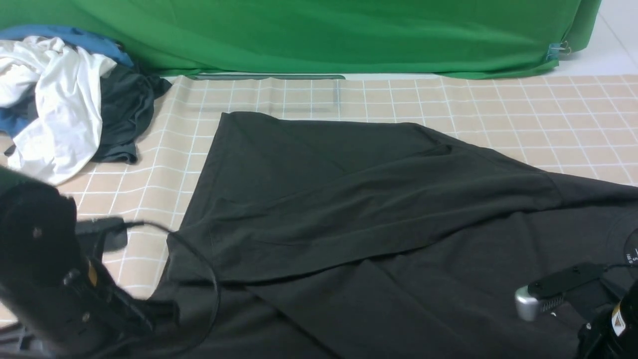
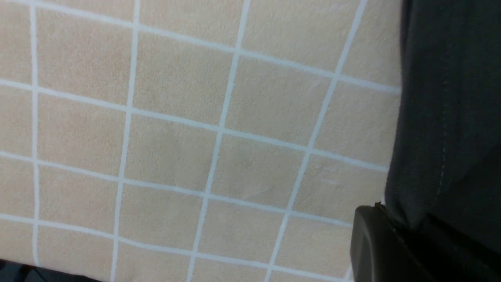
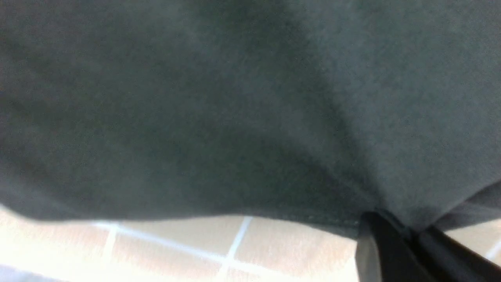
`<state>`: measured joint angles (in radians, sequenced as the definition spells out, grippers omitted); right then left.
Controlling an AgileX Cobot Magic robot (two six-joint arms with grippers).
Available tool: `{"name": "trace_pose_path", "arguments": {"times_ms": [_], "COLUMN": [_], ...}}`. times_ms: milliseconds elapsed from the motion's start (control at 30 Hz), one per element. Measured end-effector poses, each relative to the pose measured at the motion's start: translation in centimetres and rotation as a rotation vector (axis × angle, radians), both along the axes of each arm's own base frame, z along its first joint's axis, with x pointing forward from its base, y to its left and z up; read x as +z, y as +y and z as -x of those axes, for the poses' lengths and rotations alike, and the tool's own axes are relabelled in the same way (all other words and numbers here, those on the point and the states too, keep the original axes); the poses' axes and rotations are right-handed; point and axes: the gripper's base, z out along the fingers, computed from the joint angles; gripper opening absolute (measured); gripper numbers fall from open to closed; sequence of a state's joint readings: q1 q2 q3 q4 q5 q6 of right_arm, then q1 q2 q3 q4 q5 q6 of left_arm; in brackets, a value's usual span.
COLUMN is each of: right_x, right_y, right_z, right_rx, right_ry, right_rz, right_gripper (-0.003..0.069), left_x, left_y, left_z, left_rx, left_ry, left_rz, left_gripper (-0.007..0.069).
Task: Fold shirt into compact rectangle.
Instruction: 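Grasp the near edge of the shirt at its hem and shoulder corners, then fold the black garment in half by bringing its near edge over to the far edge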
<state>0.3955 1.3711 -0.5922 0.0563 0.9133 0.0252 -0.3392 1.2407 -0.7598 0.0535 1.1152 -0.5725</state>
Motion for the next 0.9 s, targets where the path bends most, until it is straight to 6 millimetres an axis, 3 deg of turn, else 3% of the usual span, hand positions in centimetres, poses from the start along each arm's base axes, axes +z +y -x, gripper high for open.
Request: {"name": "trace_pose_path", "arguments": {"times_ms": [133, 200, 300, 333, 367, 433, 533, 567, 700, 867, 900], "right_x": [1.7, 3.3, 4.7, 5.8, 5.9, 7.2, 7.9, 8.1, 8.0, 6.6, 6.8], "right_y": [0.2, 0.2, -0.1, -0.6, -0.6, -1.6, -2.3, -2.7, -3.3, -3.2, -3.2], "right_z": [-0.9, -1.9, -3.3, -4.5, -4.6, -7.0, -9.0, -10.6, -15.8, -21.7, -22.1], "right_rx": [0.026, 0.036, 0.019, -0.005, -0.005, -0.042, -0.062, -0.07, -0.08, -0.094, -0.095], "right_ry": [-0.033, -0.067, -0.112, -0.144, -0.147, -0.176, -0.183, -0.18, -0.176, -0.185, -0.196], "right_rz": [0.004, 0.004, -0.009, -0.017, -0.017, -0.019, -0.017, -0.019, -0.037, -0.043, -0.045], "right_gripper": [0.0049, 0.0049, 0.0049, 0.0049, 0.0049, 0.0049, 0.0049, 0.0049, 0.0049, 0.0049, 0.0049], "left_x": [2.4, 4.3, 5.3, 6.1, 6.2, 6.6, 6.8, 6.5, 6.0, 4.1, 4.0], "left_y": [-0.3, -0.2, 0.2, 0.4, 0.5, 0.8, 1.1, 1.2, 1.4, 1.3, 1.3], "left_z": [-1.4, -2.9, -4.4, -5.7, -5.9, -8.4, -10.6, -12.2, -17.1, -22.4, -22.6], "left_rx": [0.028, 0.065, 0.109, 0.143, 0.147, 0.184, 0.202, 0.214, 0.238, 0.257, 0.257], "left_ry": [-0.084, -0.146, -0.174, -0.195, -0.196, -0.203, -0.213, -0.204, -0.208, -0.178, -0.179], "left_rz": [0.03, 0.059, 0.077, 0.099, 0.101, 0.129, 0.151, 0.157, 0.187, 0.199, 0.199], "left_gripper": [0.0031, 0.0031, 0.0031, 0.0031, 0.0031, 0.0031, 0.0031, 0.0031, 0.0031, 0.0031, 0.0031]}}
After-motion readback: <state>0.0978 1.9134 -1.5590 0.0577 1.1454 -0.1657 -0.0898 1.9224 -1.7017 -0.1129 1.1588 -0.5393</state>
